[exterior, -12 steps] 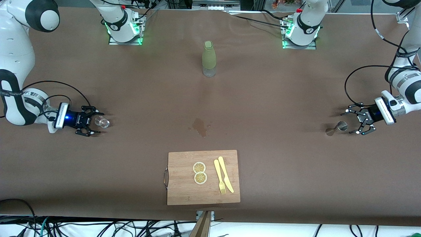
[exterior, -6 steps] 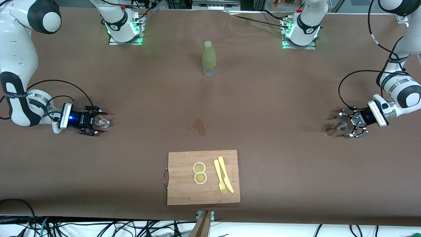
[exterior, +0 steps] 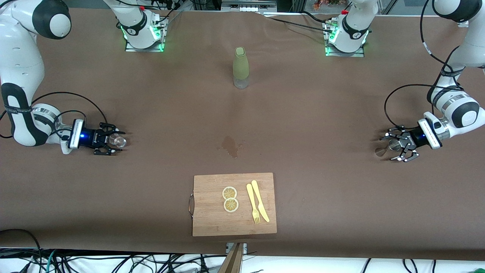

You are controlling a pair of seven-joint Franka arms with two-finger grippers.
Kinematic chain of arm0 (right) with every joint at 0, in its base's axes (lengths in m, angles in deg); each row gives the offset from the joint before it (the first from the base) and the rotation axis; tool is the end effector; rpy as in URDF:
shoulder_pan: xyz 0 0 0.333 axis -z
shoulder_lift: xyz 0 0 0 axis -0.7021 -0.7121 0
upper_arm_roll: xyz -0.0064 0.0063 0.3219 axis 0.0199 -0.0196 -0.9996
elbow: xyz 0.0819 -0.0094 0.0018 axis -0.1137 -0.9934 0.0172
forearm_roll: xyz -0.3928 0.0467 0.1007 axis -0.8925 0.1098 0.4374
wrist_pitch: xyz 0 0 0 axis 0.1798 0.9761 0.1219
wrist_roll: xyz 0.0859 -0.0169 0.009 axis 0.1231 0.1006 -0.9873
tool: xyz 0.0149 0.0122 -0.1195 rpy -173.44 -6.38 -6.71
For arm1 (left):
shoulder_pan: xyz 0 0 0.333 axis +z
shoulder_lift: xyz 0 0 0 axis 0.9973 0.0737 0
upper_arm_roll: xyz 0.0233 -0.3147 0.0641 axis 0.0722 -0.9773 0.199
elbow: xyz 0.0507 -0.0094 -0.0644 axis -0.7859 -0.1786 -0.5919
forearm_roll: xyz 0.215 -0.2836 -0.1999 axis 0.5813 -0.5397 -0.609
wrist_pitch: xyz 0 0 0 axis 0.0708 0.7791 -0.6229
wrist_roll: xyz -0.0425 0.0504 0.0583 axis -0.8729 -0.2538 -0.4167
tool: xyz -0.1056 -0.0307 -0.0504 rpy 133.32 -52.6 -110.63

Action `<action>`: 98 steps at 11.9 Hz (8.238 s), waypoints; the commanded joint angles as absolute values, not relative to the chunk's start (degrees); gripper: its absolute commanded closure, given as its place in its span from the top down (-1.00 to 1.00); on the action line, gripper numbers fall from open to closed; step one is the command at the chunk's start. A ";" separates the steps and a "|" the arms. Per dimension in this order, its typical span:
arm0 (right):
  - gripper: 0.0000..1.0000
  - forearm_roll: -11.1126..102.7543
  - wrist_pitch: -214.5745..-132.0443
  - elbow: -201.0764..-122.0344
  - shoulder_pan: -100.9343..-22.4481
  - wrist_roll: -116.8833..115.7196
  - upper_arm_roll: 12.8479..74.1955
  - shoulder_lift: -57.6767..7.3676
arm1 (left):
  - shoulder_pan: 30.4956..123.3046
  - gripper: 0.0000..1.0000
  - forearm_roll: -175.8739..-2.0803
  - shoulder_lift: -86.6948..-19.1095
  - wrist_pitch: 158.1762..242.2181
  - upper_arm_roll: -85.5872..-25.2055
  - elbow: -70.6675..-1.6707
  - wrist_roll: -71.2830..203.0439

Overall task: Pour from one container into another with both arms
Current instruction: 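Close the right gripper on the beaker while the left gripper grasps the jigger, then lift the beaker and jigger and bring both grippers together mid-table, then tilt the beaker with the right gripper, pouring liquid into the jigger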

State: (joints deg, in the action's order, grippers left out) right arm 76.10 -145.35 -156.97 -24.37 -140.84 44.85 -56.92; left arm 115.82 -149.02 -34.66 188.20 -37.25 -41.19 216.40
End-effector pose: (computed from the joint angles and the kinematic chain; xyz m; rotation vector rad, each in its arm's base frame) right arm 0.5714 -0.1598 0.0424 -1.5015 -1.2411 -1.0151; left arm 0.5588 0.2205 0.0941 1.8316 -1.1983 1.1475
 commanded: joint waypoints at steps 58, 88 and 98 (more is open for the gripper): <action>-0.60 64.26 -187.84 -153.15 -62.87 -97.34 33.51 -41.94 | 66.72 -1.00 -211.80 -37.92 196.76 -36.81 -49.75 224.55; -0.61 38.34 -198.05 -155.17 -73.24 -67.71 29.72 -36.50 | 46.67 -1.00 -241.79 -35.28 213.38 -36.02 -43.77 233.08; -0.64 29.02 -197.87 -155.17 -74.47 -61.03 29.81 -36.06 | 46.58 -1.00 -242.14 -35.11 213.38 -35.75 -43.77 233.08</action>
